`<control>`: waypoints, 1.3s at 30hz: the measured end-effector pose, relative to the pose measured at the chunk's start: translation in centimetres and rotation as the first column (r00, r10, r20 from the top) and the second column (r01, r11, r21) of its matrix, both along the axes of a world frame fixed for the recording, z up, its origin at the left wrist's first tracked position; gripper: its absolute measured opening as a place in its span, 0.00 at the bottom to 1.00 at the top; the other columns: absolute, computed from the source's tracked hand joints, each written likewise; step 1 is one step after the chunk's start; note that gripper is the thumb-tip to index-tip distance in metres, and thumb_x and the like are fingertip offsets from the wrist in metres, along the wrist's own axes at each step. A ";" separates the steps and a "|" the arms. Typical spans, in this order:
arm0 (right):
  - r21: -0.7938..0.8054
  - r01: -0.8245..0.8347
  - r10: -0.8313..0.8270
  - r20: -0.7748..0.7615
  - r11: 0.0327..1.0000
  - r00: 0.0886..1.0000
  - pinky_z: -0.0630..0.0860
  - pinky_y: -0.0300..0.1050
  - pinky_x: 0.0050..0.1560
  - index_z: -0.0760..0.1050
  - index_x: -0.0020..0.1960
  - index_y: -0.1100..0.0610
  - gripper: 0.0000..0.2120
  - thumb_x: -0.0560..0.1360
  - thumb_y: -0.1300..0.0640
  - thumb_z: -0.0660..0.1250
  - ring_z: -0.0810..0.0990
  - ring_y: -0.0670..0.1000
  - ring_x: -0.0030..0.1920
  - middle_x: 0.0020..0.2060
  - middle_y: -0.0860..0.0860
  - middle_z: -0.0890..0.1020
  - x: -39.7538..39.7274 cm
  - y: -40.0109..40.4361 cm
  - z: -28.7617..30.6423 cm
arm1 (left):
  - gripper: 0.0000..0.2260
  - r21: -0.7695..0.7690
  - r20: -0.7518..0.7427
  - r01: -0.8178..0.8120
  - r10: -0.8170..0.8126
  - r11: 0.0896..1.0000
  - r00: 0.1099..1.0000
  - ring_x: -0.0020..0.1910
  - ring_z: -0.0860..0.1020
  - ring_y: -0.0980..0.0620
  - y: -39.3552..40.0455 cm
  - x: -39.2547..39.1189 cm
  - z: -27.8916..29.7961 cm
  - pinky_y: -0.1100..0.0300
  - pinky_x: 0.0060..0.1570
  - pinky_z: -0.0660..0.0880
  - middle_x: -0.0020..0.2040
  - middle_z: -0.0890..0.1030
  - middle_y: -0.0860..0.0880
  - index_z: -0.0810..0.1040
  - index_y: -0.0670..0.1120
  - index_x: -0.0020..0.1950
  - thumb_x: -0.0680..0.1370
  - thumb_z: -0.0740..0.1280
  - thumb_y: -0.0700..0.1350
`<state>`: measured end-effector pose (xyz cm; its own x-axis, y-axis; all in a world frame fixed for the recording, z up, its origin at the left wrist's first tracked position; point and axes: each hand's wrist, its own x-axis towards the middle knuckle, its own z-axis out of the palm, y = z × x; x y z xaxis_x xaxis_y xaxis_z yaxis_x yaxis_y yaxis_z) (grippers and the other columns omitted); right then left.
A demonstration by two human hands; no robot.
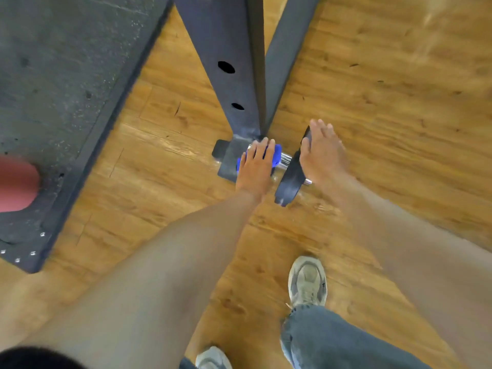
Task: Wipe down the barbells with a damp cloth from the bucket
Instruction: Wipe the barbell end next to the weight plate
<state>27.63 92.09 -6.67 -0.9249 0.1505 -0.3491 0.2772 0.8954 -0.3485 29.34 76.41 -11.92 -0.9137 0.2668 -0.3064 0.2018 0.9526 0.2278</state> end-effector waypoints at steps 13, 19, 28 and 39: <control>-0.027 0.085 -0.088 -0.126 0.996 0.988 0.48 0.58 0.80 0.54 0.82 0.52 0.29 0.85 0.42 0.44 0.50 0.55 0.82 0.81 0.51 0.57 -5.5 -0.9 -8.2 | 0.31 0.074 -0.422 0.310 -0.252 0.948 0.871 0.79 0.61 0.43 -3.2 -3.3 -12.4 0.42 0.78 0.56 0.78 0.68 0.48 0.65 0.44 0.80 0.76 0.54 0.32; -0.045 0.111 -0.118 -0.208 0.993 0.971 0.51 0.56 0.80 0.56 0.82 0.52 0.29 0.85 0.40 0.45 0.52 0.55 0.81 0.81 0.51 0.59 -3.2 -2.5 -7.7 | 0.34 0.219 -0.347 0.309 -0.222 0.925 0.911 0.79 0.62 0.42 0.1 0.0 -10.7 0.40 0.77 0.58 0.76 0.70 0.46 0.66 0.42 0.79 0.73 0.70 0.32; -0.082 0.111 -0.131 -0.302 0.990 0.944 0.49 0.55 0.80 0.56 0.82 0.51 0.28 0.85 0.41 0.45 0.52 0.55 0.81 0.80 0.52 0.61 -1.3 -3.2 -8.1 | 0.30 0.186 -0.315 0.322 -0.254 0.928 0.914 0.80 0.59 0.42 -0.9 1.0 -10.6 0.40 0.78 0.53 0.77 0.68 0.46 0.65 0.42 0.80 0.76 0.51 0.39; -0.038 0.085 -0.093 -0.342 0.996 0.935 0.44 0.56 0.79 0.58 0.82 0.51 0.27 0.85 0.47 0.44 0.50 0.55 0.82 0.80 0.52 0.61 2.0 -4.7 -7.9 | 0.26 0.232 -0.309 0.338 -0.260 0.912 0.915 0.79 0.62 0.41 -1.5 2.1 -10.6 0.40 0.78 0.56 0.74 0.73 0.46 0.69 0.42 0.78 0.79 0.54 0.39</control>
<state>29.65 87.44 -14.60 -0.9723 0.2332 -0.0173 0.2152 0.8635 -0.4562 31.42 74.87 -22.52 -0.8137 0.5780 0.0620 0.5568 0.7441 0.3691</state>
